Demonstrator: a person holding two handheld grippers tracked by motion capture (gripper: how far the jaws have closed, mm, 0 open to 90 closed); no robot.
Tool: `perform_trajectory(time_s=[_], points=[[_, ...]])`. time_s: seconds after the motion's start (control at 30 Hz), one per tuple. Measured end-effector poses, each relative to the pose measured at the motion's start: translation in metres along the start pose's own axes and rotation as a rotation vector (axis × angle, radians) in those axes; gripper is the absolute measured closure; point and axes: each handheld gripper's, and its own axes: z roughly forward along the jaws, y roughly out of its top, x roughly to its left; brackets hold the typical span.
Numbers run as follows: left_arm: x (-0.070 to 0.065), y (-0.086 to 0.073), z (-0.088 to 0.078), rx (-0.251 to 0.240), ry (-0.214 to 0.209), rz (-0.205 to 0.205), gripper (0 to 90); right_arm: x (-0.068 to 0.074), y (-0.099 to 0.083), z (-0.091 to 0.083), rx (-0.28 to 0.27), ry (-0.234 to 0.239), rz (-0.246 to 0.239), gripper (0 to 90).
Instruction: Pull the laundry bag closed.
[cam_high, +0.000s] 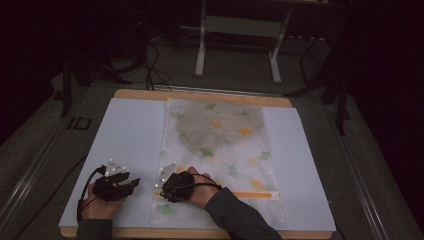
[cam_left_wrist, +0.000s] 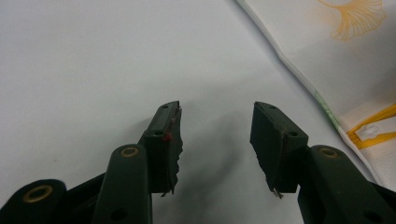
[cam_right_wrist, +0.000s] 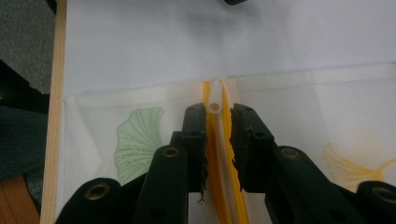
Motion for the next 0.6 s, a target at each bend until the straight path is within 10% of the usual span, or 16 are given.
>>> perform_trajectory(time_s=[0.6], points=[[0.0,0.0,0.0,0.0,-0.001,0.0,53.0,-0.003,0.0,0.02,-0.026,0.021,0.046,77.0]])
